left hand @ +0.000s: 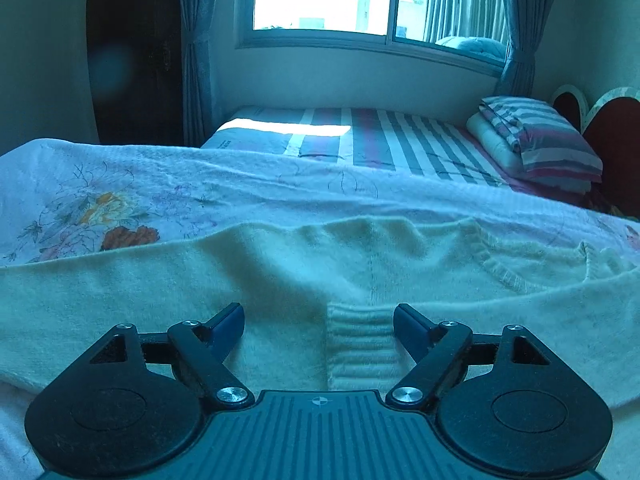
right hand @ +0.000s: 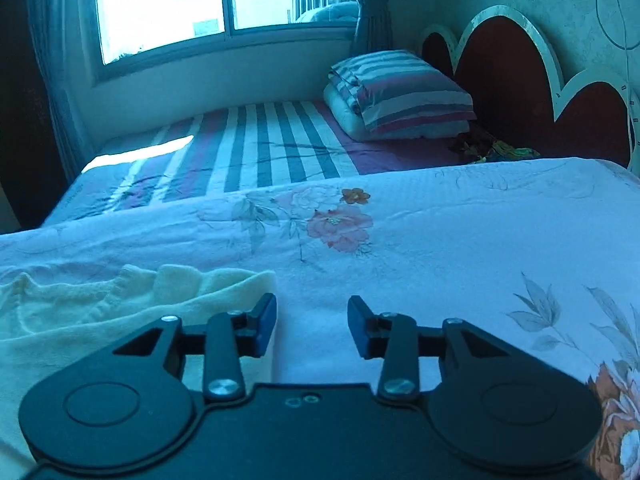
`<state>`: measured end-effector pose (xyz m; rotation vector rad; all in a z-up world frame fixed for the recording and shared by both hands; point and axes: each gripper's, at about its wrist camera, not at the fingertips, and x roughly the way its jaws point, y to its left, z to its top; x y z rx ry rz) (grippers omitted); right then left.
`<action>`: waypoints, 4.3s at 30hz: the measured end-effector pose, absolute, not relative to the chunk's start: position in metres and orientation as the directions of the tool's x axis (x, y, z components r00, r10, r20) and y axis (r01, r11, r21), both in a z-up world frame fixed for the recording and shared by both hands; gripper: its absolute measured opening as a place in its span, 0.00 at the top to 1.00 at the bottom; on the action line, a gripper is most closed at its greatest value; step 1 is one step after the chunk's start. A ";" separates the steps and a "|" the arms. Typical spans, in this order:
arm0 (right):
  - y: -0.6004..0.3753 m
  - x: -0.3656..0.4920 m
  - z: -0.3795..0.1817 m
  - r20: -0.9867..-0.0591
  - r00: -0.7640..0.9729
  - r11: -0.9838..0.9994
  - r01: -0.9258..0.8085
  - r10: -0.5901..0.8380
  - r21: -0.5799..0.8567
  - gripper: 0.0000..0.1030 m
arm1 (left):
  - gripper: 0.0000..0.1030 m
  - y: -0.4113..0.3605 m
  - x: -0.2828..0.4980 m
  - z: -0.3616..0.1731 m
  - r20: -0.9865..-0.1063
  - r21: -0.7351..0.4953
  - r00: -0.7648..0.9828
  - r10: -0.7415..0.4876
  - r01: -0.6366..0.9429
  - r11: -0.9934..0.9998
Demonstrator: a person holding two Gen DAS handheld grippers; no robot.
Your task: Fold small clothes
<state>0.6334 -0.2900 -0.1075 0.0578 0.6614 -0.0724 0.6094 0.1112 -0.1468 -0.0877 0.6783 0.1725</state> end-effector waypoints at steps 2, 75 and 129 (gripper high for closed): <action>-0.286 0.613 -0.109 -0.626 0.779 0.999 0.045 -0.018 0.027 0.61 | 0.21 0.108 0.604 -0.152 -0.620 0.004 0.772 0.141 -0.176 0.984; -0.408 0.463 -0.091 -0.629 0.765 0.948 0.284 -0.136 0.141 0.56 | 0.98 -0.045 0.620 -0.090 -0.582 -0.087 0.796 -0.167 0.144 0.986; -0.251 0.576 -0.117 -0.610 0.767 0.930 0.048 0.199 0.364 0.93 | 0.49 0.120 0.545 -0.145 -0.624 -0.012 0.771 0.129 -0.174 0.985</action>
